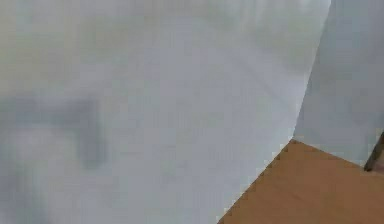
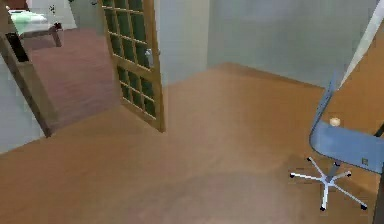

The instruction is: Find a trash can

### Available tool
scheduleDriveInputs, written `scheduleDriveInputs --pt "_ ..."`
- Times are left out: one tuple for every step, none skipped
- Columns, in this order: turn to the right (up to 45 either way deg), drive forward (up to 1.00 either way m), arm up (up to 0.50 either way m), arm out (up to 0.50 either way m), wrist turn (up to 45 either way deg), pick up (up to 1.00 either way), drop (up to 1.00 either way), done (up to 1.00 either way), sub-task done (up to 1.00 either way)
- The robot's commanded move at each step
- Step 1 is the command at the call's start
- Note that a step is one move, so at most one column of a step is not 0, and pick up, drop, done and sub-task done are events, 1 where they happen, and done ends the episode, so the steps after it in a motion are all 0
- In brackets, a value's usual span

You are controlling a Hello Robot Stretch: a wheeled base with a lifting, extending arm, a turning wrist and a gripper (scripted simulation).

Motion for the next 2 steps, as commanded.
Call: scheduleDriveInputs --pt "45.0 0.0 0.0 0.0 0.0 0.0 0.0 0.0 0.0" --pt "30.0 0.0 0.0 0.0 0.0 0.0 0.0 0.0 0.0"
